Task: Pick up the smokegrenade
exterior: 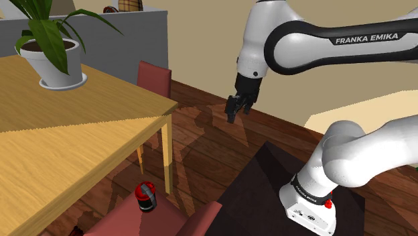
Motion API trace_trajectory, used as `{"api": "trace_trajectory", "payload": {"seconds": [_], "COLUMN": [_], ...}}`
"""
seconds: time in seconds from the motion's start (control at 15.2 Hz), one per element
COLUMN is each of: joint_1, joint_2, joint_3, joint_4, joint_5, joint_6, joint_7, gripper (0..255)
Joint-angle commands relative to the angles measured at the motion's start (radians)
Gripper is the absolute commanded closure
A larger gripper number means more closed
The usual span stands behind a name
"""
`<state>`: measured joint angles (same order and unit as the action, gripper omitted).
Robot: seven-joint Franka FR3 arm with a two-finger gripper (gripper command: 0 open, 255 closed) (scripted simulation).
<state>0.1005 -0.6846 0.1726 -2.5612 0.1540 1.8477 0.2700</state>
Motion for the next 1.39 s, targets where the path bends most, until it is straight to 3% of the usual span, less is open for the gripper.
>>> {"api": "trace_trajectory", "payload": {"seconds": [0.0,0.4,0.73,0.99,1.32], "joint_1": [0.015,0.043,0.045,0.037,0.053], "joint_2": [0.045,0.221,0.401,0.564,0.784], "joint_3": [0.037,0.147,0.240,0.307,0.344], "joint_4": [-0.013,-0.014,0.025,0.080,0.182], "joint_5": [0.016,0.033,-0.005,-0.095,-0.294], "joint_6": [0.070,0.275,0.436,0.548,0.646], "joint_7": [0.025,0.102,0.190,0.293,0.473], "gripper": [0,0,0,0,0]}}
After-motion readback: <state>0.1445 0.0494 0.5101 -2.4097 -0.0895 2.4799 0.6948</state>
